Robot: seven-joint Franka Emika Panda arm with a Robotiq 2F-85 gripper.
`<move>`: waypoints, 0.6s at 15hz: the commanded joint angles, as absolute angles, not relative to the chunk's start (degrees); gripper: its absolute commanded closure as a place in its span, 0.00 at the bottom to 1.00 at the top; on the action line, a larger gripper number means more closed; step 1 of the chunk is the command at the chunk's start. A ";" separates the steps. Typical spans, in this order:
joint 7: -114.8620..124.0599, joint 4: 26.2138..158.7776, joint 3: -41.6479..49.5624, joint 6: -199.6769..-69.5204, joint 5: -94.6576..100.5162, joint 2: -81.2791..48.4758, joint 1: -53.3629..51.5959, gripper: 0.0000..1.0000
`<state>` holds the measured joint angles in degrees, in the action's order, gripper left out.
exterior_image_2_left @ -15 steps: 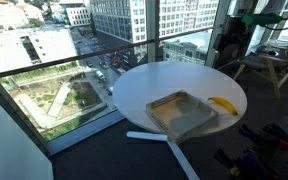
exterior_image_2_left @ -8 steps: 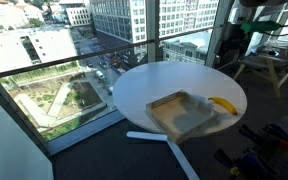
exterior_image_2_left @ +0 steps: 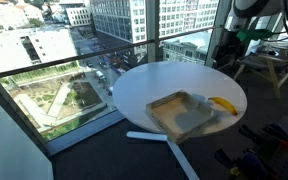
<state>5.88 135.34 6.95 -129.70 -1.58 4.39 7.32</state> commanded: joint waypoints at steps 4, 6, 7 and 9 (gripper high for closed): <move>3.02 134.57 8.26 -134.19 -1.92 0.37 8.19 0.00; 2.67 134.54 8.69 -135.26 -1.71 -0.63 8.43 0.00; 2.60 134.56 8.86 -135.73 -1.64 -1.02 8.54 0.00; 2.43 134.69 9.23 -136.54 -1.55 -1.83 8.84 0.00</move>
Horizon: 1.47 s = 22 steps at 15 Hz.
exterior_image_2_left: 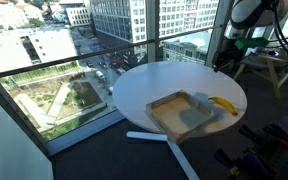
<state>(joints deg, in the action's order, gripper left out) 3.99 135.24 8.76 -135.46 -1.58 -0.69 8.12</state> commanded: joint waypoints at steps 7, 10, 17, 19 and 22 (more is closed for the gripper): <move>2.09 135.19 9.87 -138.47 -1.30 -4.84 9.62 0.00; 1.70 135.04 10.02 -139.03 -1.62 -6.37 9.82 0.00; 1.68 135.13 10.46 -139.95 -1.32 -9.87 10.17 0.00; 1.65 135.27 10.67 -140.27 -1.20 -10.82 10.37 0.00; 1.67 135.38 11.12 -140.83 -0.90 -12.20 10.73 0.00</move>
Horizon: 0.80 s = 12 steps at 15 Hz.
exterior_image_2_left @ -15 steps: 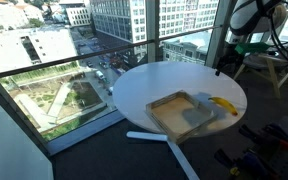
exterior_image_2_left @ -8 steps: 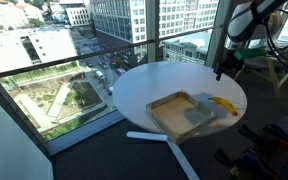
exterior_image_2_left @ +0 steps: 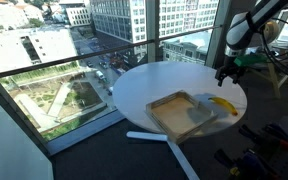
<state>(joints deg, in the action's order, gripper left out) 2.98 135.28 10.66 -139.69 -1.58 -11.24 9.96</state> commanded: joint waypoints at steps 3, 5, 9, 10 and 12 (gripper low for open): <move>1.95 135.19 11.79 -141.63 -0.30 -13.50 11.07 0.00; 2.05 135.10 12.27 -142.24 0.03 -13.85 11.23 0.00; 2.98 135.22 12.26 -142.07 -0.40 -13.94 10.98 0.00; 2.98 135.22 12.24 -142.07 -0.40 -13.98 10.96 0.00; 2.99 135.22 12.17 -142.07 -0.41 -14.03 10.91 0.00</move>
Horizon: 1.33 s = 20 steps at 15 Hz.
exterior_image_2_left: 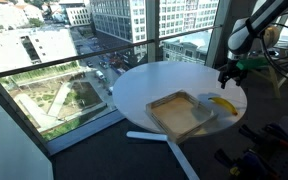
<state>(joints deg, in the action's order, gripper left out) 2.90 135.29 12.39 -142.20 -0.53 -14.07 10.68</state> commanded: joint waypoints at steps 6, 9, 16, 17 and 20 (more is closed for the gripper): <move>3.00 135.25 12.10 -142.28 -0.39 -13.99 10.83 0.00; 3.53 135.40 12.08 -143.79 -0.11 -14.08 10.56 0.00; 5.21 136.45 12.53 -149.55 1.31 -15.25 9.37 0.00; 5.40 136.59 12.61 -150.10 1.46 -15.54 9.20 0.00; 6.08 137.23 12.96 -151.86 2.10 -16.45 8.79 0.00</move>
<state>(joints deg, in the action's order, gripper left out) 3.58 136.40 12.26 -149.67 0.07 -15.95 9.52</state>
